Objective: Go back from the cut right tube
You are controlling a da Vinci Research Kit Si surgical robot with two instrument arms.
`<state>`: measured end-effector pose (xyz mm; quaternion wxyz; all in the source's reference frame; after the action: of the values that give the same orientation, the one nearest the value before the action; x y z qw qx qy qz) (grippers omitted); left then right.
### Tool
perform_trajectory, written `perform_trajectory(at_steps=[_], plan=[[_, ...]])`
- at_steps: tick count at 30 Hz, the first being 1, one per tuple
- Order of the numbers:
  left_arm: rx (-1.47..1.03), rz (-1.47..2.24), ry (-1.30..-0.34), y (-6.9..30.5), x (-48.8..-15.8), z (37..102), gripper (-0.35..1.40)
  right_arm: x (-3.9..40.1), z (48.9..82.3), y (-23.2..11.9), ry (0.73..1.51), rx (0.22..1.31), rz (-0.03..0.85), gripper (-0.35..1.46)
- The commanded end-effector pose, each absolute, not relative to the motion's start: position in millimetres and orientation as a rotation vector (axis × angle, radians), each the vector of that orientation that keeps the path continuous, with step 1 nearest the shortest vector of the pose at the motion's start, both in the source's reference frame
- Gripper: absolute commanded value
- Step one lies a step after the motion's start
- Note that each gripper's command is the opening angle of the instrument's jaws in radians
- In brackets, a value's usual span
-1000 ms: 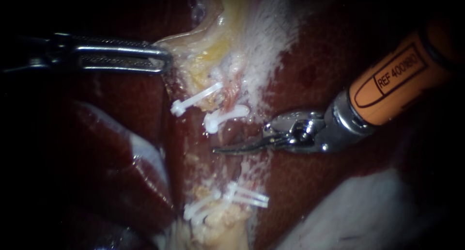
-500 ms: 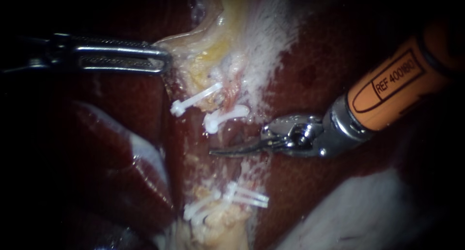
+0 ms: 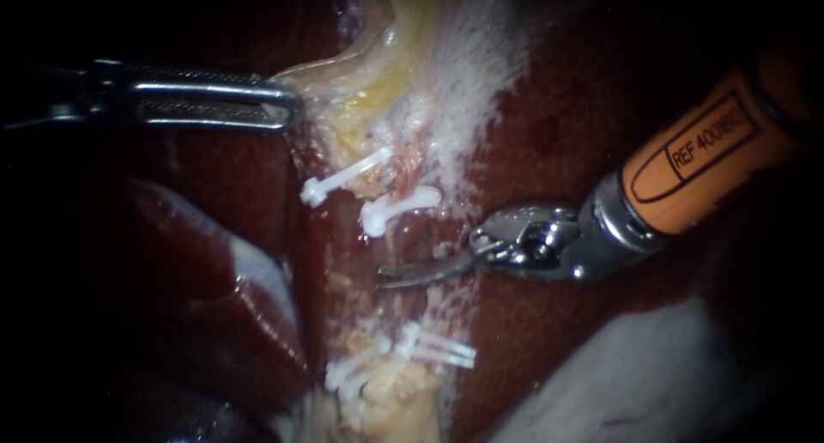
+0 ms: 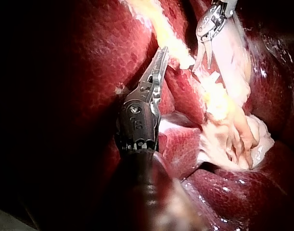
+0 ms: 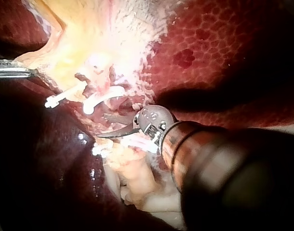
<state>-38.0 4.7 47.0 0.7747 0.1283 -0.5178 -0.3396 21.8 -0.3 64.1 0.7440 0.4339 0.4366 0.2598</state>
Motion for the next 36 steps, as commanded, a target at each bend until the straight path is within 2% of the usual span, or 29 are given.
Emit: perform_trajectory(at_steps=[1, 6, 9, 17, 25, 33, 36], plan=[[0.278, -0.735, -1.121, 4.7, -37.9, 47.0, -0.35, 21.6, 64.1, -0.3, 0.959, 0.947, 0.561, 0.64], [0.278, -0.734, -1.122, 4.6, -37.9, 47.1, -0.35, 20.7, 64.2, -0.2, 0.968, 0.935, 0.546, 0.69], [0.278, -0.734, -1.122, 4.6, -37.8, 47.2, -0.35, 20.0, 64.2, -0.2, 0.979, 0.919, 0.527, 0.84], [0.278, -0.733, -1.122, 4.6, -37.7, 47.2, -0.35, 17.8, 63.7, 0.2, 1.03, 0.842, 0.456, 1.08], [0.279, -0.733, -1.122, 4.5, -37.7, 47.1, -0.35, 15.1, 62.0, 2.8, 1.099, 0.709, 0.332, 1.28], [0.279, -0.733, -1.122, 4.5, -37.6, 47.2, -0.35, 13.5, 60.5, 4.8, 1.134, 0.579, 0.27, 1.43], [0.278, -0.732, -1.122, 4.5, -37.6, 47.3, -0.35, 13.2, 59.9, 5.5, 1.142, 0.546, 0.249, 1.43]])
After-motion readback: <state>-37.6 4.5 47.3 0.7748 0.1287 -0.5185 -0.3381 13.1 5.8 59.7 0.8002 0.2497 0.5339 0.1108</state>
